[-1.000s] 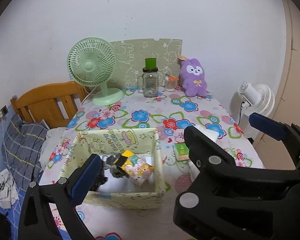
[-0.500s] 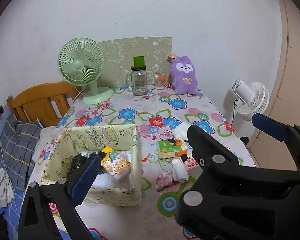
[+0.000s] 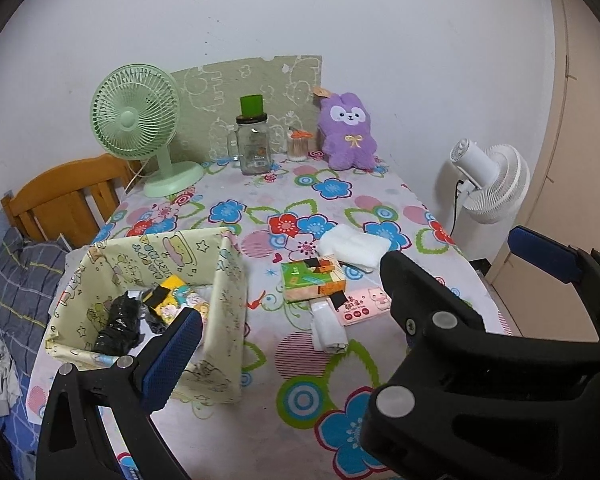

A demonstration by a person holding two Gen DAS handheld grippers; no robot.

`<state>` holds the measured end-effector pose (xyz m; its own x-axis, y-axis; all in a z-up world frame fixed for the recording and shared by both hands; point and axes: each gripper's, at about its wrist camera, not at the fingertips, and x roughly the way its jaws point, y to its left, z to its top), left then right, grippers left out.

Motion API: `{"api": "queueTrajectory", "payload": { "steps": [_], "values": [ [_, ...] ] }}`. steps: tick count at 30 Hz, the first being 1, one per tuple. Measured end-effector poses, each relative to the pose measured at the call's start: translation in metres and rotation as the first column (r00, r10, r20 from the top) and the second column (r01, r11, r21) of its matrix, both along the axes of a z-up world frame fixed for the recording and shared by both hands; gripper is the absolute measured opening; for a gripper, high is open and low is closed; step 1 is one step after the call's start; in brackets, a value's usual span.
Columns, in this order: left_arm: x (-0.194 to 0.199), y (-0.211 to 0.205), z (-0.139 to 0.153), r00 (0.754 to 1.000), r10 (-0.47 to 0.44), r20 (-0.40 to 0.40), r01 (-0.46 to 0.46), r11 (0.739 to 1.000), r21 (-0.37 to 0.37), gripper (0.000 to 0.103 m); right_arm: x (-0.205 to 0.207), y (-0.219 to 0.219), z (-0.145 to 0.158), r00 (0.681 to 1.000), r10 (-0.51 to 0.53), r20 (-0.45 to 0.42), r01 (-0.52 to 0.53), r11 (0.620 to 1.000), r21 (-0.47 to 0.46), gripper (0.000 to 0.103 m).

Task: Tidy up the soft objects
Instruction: 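Withdraw both open tools from the box toward the items on the bed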

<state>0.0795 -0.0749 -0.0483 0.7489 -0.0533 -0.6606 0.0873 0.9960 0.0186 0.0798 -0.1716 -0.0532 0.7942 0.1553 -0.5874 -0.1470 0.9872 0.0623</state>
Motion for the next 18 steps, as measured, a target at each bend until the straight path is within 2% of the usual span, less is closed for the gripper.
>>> {"api": "queueTrajectory", "payload": {
  "steps": [6, 18],
  "values": [
    [0.005, -0.011, -0.012, 0.999, -0.017, -0.035, 0.017, 1.000, -0.006, 0.101, 0.003, -0.011, -0.012, 1.000, -0.018, -0.018, 0.018, 1.000, -0.011, 0.098],
    [0.022, -0.028, -0.035, 0.992, -0.043, -0.115, 0.044, 0.999, 0.001, 0.087, 0.018, -0.028, -0.036, 0.997, -0.028, -0.068, 0.028, 1.000, -0.007, 0.098]
  ]
}}
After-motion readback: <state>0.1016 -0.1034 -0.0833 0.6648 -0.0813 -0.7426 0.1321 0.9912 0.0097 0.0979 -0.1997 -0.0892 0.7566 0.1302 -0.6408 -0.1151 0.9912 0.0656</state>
